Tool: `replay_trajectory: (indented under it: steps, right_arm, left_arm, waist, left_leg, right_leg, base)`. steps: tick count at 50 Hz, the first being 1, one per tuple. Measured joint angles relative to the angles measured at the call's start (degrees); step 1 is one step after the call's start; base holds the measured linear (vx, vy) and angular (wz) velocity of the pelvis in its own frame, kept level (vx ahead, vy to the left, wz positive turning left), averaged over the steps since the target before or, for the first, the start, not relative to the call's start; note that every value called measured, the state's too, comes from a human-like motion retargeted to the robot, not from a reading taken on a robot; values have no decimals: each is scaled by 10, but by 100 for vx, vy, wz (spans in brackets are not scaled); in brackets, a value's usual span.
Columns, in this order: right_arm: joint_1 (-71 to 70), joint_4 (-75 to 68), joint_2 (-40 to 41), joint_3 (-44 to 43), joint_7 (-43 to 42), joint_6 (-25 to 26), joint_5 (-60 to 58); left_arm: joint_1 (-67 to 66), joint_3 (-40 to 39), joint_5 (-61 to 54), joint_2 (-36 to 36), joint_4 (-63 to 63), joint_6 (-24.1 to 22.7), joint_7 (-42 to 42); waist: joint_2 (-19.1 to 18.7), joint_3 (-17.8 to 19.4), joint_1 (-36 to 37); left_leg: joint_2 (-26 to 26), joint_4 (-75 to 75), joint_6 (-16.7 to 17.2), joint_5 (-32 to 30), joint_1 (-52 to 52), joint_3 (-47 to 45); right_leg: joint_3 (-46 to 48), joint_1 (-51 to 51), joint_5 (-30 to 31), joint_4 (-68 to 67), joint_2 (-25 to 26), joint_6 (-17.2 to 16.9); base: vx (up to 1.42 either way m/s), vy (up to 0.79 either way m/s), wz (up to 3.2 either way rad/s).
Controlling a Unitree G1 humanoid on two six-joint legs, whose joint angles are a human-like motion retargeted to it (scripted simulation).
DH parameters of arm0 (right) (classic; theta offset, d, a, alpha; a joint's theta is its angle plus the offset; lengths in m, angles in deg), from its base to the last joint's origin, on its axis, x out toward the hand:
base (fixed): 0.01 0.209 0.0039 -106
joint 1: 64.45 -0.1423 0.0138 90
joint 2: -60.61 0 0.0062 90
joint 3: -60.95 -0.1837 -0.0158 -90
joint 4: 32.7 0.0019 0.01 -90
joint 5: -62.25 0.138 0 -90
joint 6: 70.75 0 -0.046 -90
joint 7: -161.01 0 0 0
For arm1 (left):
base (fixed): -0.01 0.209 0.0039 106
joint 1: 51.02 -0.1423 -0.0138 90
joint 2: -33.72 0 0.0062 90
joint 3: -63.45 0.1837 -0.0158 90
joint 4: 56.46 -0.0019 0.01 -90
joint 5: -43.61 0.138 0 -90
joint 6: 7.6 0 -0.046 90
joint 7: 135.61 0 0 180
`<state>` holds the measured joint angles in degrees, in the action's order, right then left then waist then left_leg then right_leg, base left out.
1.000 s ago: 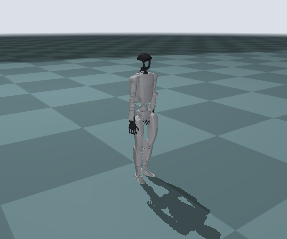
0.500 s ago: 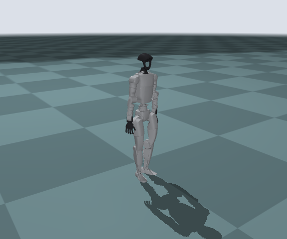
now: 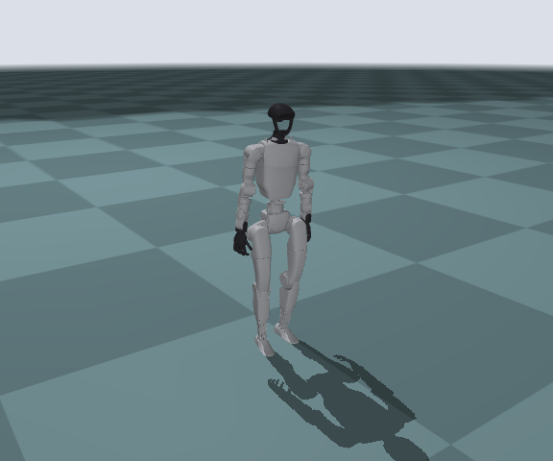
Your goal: Upper body actions
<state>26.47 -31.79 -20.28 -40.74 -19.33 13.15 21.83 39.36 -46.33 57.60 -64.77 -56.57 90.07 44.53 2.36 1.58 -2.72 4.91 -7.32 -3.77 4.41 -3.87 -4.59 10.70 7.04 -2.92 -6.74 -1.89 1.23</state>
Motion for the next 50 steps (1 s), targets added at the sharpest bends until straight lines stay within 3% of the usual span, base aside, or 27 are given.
replay_trajectory:
  steps: [3,8,12,16,20,25,27,30,32,34,40,45,50]
  right_arm:
    - [-1,-1,1,8,-3,1,-4]
    - [-7,3,1,13,-8,0,-29]
    - [-13,7,-5,10,-13,1,-48]
    - [-28,7,-16,-3,-10,-2,-30]
    - [-49,-7,-32,-14,-7,-6,8]
    - [-45,-44,-49,-24,-33,5,41]
    - [-39,-63,-53,-36,-40,12,59]
    - [-29,-83,-50,-62,-39,22,93]
    - [-15,-83,-42,-78,-36,32,118]
    - [1,-83,-33,-91,-35,41,147]
    - [20,-83,-18,-120,-26,53,186]
    - [2,-83,-26,-142,-35,45,148]
    - [-33,-30,-31,-139,-20,38,113]
  left_arm:
    - [-1,32,15,9,4,-3,2]
    - [4,44,30,18,-2,2,7]
    - [-3,51,27,20,-3,4,21]
    - [-9,51,45,19,-1,10,30]
    - [-7,38,63,17,5,17,29]
    - [-5,33,72,18,19,19,27]
    - [2,44,71,19,26,20,26]
    - [20,59,66,20,40,18,24]
    - [34,62,65,17,49,16,27]
    - [49,61,69,12,55,12,35]
    - [91,73,90,1,68,1,51]
    - [74,103,99,-5,85,-13,54]
    - [42,95,94,-6,65,-5,55]
  waist:
    - [-13,-3,-1]
    - [-24,4,3]
    - [-26,6,-2]
    - [-40,12,-47]
    - [-49,5,-82]
    - [-55,-24,-100]
    - [-56,-27,-101]
    - [-54,-20,-119]
    - [-68,-17,-144]
    - [-83,-21,-167]
    - [-113,-18,-180]
    - [-145,-50,-146]
    - [-156,-71,-121]
  left_leg:
    - [-18,22,-3,2,13,-77]
    - [-38,37,-13,27,37,-210]
    - [-47,37,-11,57,51,-307]
    - [-55,48,1,81,73,-409]
    - [-49,66,26,101,94,-549]
    - [-37,72,61,115,102,-693]
    - [-34,69,69,118,103,-716]
    - [-29,64,79,121,111,-739]
    - [-42,60,83,119,111,-741]
    - [-49,55,86,119,105,-739]
    - [-47,60,99,113,111,-739]
    - [-43,70,122,103,117,-751]
    - [-40,60,110,61,137,-713]
  right_leg:
    - [5,30,-12,-19,7,42]
    - [166,35,-73,-14,-30,69]
    - [266,35,-115,-10,-48,56]
    - [427,10,-146,10,-51,28]
    - [551,4,-163,26,-36,-1]
    - [639,17,-154,38,-25,-39]
    - [642,22,-124,42,-23,-40]
    - [607,26,-32,45,-29,-18]
    - [562,37,-37,51,-16,26]
    - [596,33,-37,64,-14,33]
    - [584,28,-52,56,-13,17]
    - [564,40,-67,39,-12,-6]
    - [518,53,-85,15,-17,-17]
  base:
    - [-19,13,-229]
    - [-23,3,-309]
    - [-27,-9,-346]
    - [-31,-6,-329]
    - [-27,-3,-335]
    - [-13,-17,-263]
    - [-12,-18,-179]
    - [-13,-17,-92]
    - [-4,-8,-12]
    - [1,-16,27]
    - [4,-9,11]
    - [24,-13,-46]
    - [23,-8,-93]
